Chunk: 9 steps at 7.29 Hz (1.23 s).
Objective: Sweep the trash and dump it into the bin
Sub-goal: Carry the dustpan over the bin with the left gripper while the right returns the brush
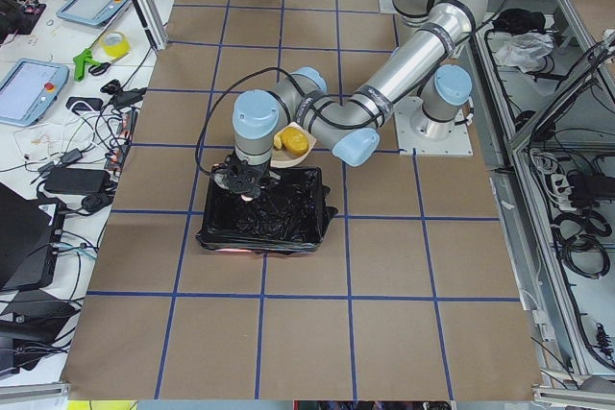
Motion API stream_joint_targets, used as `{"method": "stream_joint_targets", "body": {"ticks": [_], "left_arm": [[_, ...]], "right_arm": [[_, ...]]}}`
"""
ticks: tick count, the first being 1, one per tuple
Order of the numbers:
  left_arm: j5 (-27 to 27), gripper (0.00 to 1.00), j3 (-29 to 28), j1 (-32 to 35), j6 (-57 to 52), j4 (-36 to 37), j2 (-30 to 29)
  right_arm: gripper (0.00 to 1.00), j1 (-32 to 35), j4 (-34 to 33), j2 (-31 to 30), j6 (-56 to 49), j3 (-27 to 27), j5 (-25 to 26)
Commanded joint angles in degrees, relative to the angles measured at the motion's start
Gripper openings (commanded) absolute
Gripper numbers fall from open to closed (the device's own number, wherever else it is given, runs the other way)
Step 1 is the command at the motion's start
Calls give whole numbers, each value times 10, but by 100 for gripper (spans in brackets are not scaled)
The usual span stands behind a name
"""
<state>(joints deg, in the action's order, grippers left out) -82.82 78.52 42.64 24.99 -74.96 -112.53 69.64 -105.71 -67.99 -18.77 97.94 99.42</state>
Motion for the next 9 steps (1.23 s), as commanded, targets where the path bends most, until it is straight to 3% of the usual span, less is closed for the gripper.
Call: {"method": "stream_joint_targets", "body": {"ticks": [1,5,6,7,8,9], "left_arm": [[-11,0,-46,-14,-47,7,-27],[-34,0,-78,-15,-126,91,-68],[-35,0,-78,-16,-144,113,-71],[-35,0,-80,-16,-158,125,-69],[-36,0,-84,-16,-180,131,-67],[-36,0,-80,-17,-207,180,-70]], "right_arm": [[0,-4,-22,-1,-6,18,1],[0,-4,-23,1,-5,17,-1],[25,-4,-26,1,-6,15,12],[75,-4,-68,3,-4,16,30],[99,-4,-85,3,-3,15,31],[99,-4,-85,3,-4,15,31]]}}
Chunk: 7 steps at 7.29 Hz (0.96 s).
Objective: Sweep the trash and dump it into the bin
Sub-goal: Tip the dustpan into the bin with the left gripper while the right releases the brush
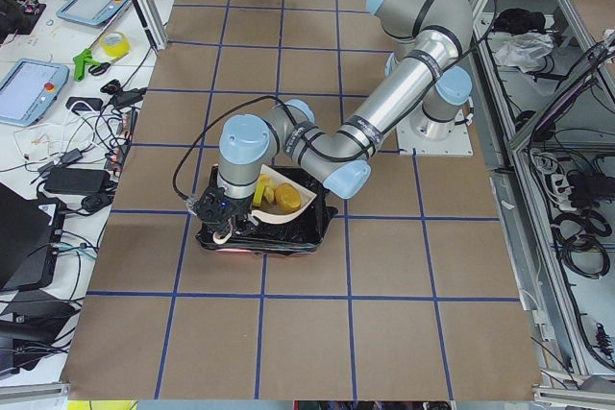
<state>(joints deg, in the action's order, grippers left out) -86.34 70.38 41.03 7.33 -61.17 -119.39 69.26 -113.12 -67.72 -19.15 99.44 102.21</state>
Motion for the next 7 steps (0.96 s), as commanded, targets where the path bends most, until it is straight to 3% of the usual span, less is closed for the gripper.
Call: {"method": "stream_joint_targets", "body": {"ticks": [1,4,5,7], "left_arm": [[0,0,4,0,-35,72,1],[1,0,9,1,-99,140,7],[0,0,19,5,-112,150,12],[0,0,71,17,-116,264,23]], "right_arm": [[99,0,-5,-2,1,-2,7],[100,1,-1,-12,1,-9,4],[100,5,5,-42,-2,-21,-1],[100,10,61,-104,-3,-49,-11]]}}
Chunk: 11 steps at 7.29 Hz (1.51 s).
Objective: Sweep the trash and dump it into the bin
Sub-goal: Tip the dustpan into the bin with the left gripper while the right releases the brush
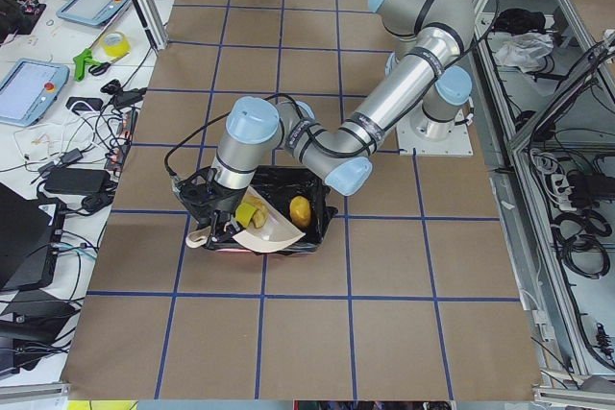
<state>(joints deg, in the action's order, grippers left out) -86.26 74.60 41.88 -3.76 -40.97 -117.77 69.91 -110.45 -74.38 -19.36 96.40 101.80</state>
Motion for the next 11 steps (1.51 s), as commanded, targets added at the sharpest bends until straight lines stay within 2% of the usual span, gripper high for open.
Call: {"method": "stream_joint_targets", "body": {"ticks": [1,3,4,6,7,8,10,11], "left_arm": [[0,0,31,17,-26,83,13],[0,0,36,38,-47,106,33],[-1,0,35,46,-65,107,41],[-8,0,36,50,-91,108,52],[-14,0,34,52,-127,111,56],[-21,0,38,55,-162,181,54],[-29,0,48,73,-184,206,61],[-36,0,49,85,-203,234,62]], "right_arm": [[100,5,104,-66,-1,-48,-33],[100,28,207,-96,2,-113,-47],[100,68,249,-106,21,-141,-56],[100,179,256,-119,152,-156,-58],[100,216,255,-123,186,-157,-62],[100,247,241,-137,197,-153,-64],[100,259,212,-137,195,-139,-71],[100,259,210,-138,195,-138,-104]]}}
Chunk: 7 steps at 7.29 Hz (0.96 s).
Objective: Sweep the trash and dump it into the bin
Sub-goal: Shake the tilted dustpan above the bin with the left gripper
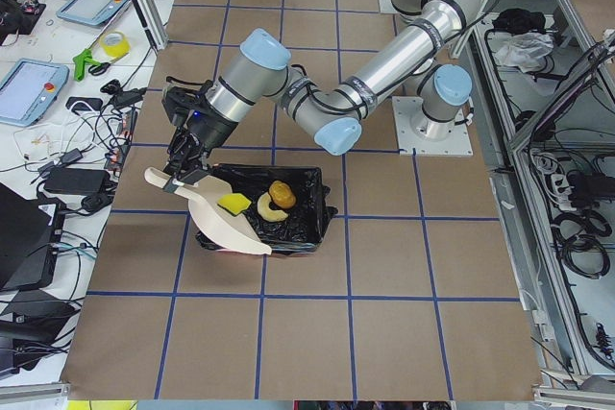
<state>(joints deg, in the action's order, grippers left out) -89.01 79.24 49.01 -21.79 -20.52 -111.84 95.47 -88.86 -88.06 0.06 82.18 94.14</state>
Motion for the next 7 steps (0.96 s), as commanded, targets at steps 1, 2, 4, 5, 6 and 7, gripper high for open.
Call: {"method": "stream_joint_targets", "body": {"ticks": [1,2,4,5,6,7], "left_arm": [[-13,0,4,24,-53,60,2],[-13,0,12,27,-61,76,4],[-13,0,19,28,-101,135,1],[-14,0,29,38,-100,140,7],[-46,0,40,61,-100,142,14],[-95,0,49,86,-102,142,23]], "right_arm": [[100,2,-5,-3,1,6,-38],[100,-2,-5,-3,3,7,-51],[100,-6,-1,-6,5,6,-51],[100,-8,0,-11,13,7,-51],[100,-8,-1,-11,45,8,-52],[100,-8,-1,-11,50,8,-52]]}}
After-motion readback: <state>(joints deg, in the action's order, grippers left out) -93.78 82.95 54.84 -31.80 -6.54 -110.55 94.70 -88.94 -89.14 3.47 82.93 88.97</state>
